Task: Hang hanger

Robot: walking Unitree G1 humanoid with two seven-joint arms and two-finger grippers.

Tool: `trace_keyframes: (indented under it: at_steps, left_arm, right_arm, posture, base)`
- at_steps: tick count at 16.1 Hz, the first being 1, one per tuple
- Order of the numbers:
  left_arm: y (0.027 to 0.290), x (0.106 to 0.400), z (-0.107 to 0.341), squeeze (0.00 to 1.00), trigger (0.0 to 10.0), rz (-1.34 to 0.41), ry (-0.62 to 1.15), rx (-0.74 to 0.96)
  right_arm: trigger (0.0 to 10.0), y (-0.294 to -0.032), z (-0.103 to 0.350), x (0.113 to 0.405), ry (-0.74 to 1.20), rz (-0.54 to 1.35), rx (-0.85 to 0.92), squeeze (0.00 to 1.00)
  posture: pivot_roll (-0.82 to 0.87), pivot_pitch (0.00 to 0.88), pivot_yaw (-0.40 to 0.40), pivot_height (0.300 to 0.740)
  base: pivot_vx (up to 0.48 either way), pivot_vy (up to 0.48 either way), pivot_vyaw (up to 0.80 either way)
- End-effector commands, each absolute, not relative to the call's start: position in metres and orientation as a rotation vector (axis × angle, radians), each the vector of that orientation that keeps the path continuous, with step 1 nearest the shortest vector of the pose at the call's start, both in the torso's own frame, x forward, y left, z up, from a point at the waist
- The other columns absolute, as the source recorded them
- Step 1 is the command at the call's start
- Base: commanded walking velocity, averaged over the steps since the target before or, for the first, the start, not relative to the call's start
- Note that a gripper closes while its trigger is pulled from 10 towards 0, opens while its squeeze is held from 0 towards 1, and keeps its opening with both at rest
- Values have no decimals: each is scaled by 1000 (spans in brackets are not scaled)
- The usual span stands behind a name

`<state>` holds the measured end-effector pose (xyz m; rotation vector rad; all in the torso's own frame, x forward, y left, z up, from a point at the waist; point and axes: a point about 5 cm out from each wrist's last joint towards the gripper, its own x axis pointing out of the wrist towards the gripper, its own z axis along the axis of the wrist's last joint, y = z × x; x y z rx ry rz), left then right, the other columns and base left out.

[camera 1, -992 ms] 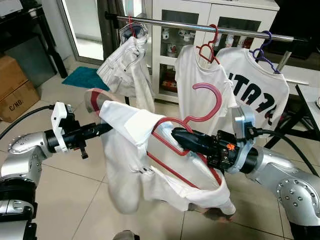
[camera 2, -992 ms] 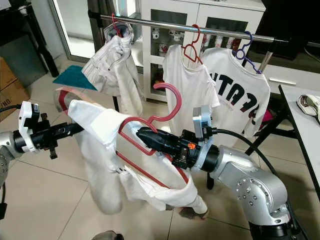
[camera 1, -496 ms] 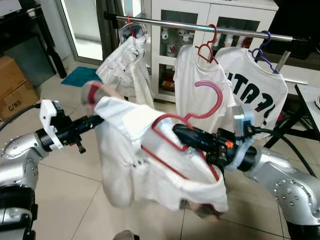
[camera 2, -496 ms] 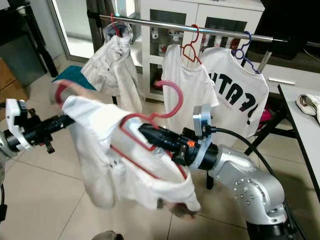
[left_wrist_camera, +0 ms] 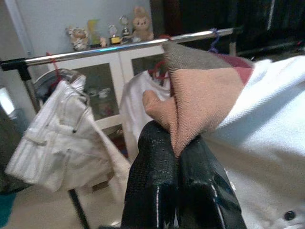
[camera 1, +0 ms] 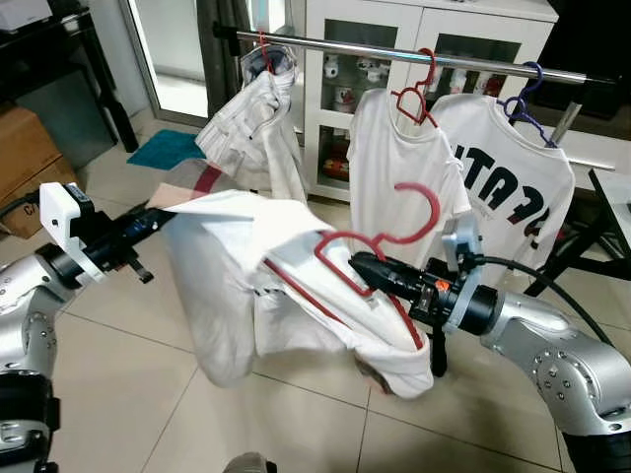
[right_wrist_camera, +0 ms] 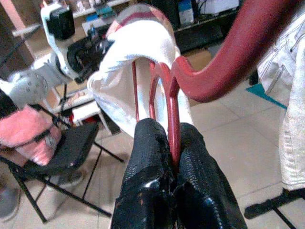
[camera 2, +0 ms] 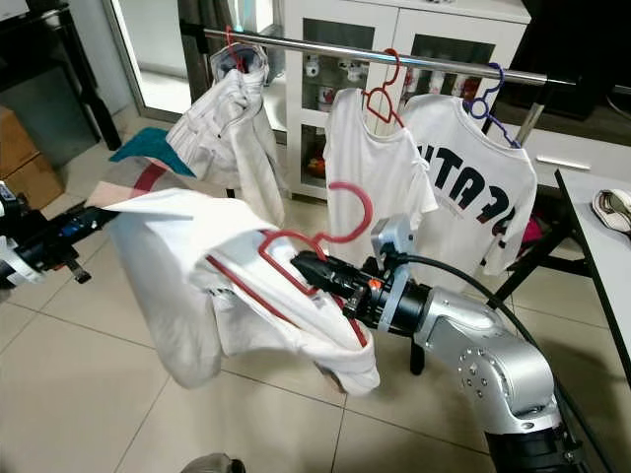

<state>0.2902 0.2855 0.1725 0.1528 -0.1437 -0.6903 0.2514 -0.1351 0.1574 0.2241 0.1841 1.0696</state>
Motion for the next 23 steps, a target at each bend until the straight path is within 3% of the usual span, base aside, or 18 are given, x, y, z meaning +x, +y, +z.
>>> trace_keyframes:
  at_steps: [1,4,6,8,11,14,16,18,21,23]
  left_arm:
    - [302,293,176,0,0,-543,-126,237]
    - [307,301,177,0,0,-436,-126,282]
    - [306,303,168,0,0,-415,-60,310]
    - [307,303,158,0,0,-395,-2,350]
    - [301,307,162,0,0,-368,-77,281]
    - [297,309,171,0,0,-362,-164,225]
    - [295,307,158,0,0,-383,-81,248]
    - [286,295,119,0,0,-491,137,357]
    - [275,285,91,0,0,-489,220,314]
    - [275,291,102,0,0,-441,141,285]
  right_arm:
    - [10000,-140,151,249,228,1081,131,0]
    - [10000,-140,147,245,254,1099,107,0]
    - [10000,-142,164,252,135,1049,245,0]
    - [10000,-143,169,252,108,1060,270,0]
    - [10000,-145,133,240,353,1105,-8,0]
    - [10000,-145,128,241,377,1086,-19,0]
    - [10000,-145,140,247,290,1056,64,0]
    - [10000,-146,166,255,120,1032,230,0]
    - [10000,-149,186,255,-2,1033,362,0]
    - [10000,-147,164,248,143,1055,224,0]
  posture:
    - [13,0,32,740]
    - [9,0,36,740]
    - [5,0,42,740]
    - [3,0,43,740]
    - [4,0,34,740]
    - [6,0,32,740]
    - [7,0,33,740]
    - [2,0,42,740]
    - [-6,0,48,740]
    - [-3,0,45,740]
  base:
    - [0,0,0]
    - [0,0,0]
    - [0,0,0]
    - [0,0,0]
    - [0,0,0]
    - [0,0,0]
    - [0,0,0]
    - [0,0,0]
    - [0,0,0]
    - [0,0,0]
